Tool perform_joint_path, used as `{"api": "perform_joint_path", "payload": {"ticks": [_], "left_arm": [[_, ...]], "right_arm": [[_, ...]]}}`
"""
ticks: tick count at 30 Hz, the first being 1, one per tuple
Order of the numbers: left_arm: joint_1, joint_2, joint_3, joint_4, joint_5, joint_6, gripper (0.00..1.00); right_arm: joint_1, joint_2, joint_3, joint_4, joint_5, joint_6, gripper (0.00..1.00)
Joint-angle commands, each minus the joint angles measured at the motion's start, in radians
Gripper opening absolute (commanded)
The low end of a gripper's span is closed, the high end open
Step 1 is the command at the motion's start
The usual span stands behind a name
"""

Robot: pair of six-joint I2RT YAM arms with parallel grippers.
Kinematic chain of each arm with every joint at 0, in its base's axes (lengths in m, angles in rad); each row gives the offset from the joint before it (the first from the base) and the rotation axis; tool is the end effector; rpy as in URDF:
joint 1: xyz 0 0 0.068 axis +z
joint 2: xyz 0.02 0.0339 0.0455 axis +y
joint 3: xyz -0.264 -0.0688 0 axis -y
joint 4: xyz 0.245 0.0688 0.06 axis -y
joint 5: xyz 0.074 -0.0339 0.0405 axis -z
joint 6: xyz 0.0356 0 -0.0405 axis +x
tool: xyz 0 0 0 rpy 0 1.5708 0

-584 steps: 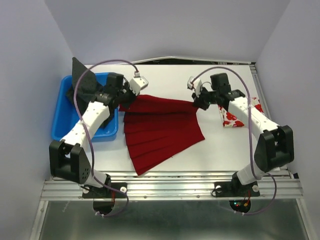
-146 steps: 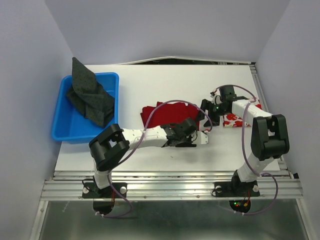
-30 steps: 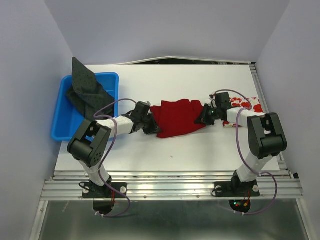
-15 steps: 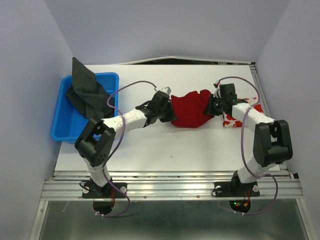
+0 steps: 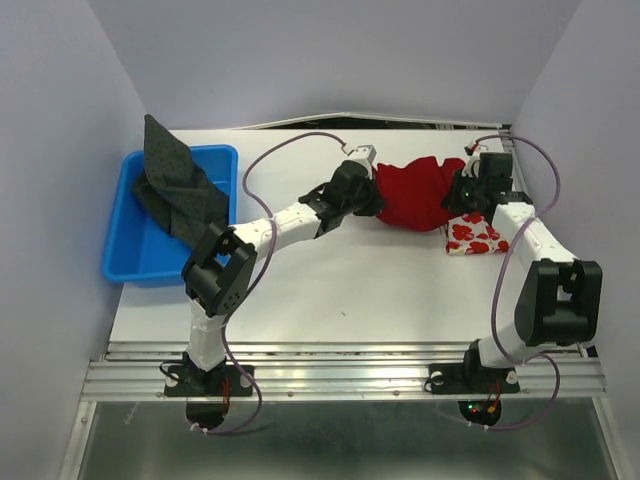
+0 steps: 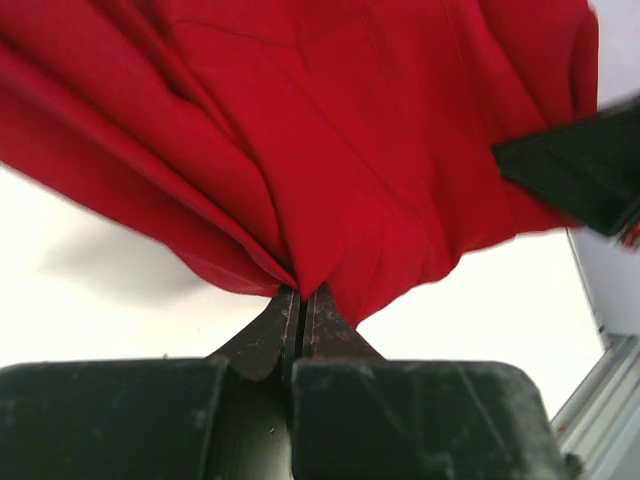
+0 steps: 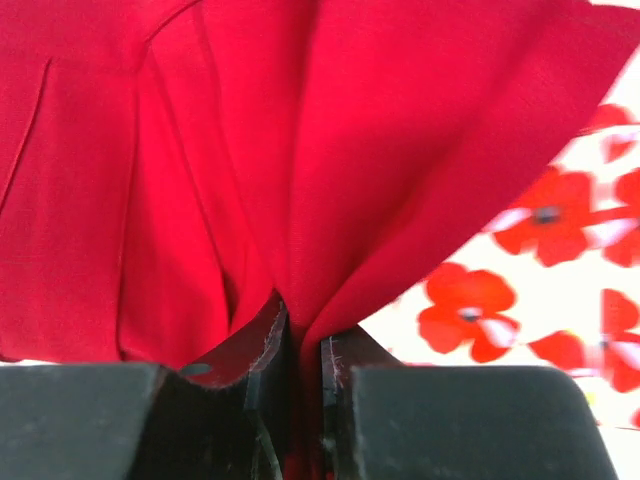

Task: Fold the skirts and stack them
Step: Neatly place the folded skirt to the corner

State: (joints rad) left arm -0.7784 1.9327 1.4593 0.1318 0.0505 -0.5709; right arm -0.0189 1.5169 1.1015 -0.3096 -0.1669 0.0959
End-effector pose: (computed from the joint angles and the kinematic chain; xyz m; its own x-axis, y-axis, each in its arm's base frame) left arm 0.3278 -0.3257 0.2654 -0.5980 -0.1683 -0.7837 0.4896 0.6974 -0.5234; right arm 0.3359 -0.0004 0.2608 -0.6701 0.1071 -0.7345 -0.0417 0.9825 0.1813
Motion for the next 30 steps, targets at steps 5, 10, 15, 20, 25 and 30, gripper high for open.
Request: {"api": "perform_joint_path", "payload": {"ticks": [5, 10, 15, 20, 25, 30], "left_arm": [[-0.056, 0.061, 0.134, 0.186, 0.105, 0.181, 0.00], [-0.088, 0.150, 0.272, 0.209, 0.155, 0.240, 0.00], [-0.120, 0.255, 0.381, 0.245, 0.169, 0.252, 0.00], [-0.162, 0.336, 0.460, 0.269, 0.206, 0.269, 0.00], [-0.208, 0.402, 0.472, 0.295, 0.184, 0.287, 0.00], [-0.220, 0.459, 0.454, 0.276, 0.184, 0.273, 0.00]], "right_arm": [[-0.209, -0.041, 0.158, 0.043, -0.026, -0.084, 0.01], [-0.303, -0.034, 0.185, 0.040, -0.095, -0.145, 0.01], [-0.420, -0.020, 0.204, 0.035, -0.143, -0.223, 0.01], [-0.498, -0.006, 0.172, 0.030, -0.183, -0.306, 0.01], [-0.552, 0.038, 0.135, 0.037, -0.212, -0.375, 0.01], [-0.552, 0.118, 0.077, 0.046, -0.181, -0.438, 0.01]]}}
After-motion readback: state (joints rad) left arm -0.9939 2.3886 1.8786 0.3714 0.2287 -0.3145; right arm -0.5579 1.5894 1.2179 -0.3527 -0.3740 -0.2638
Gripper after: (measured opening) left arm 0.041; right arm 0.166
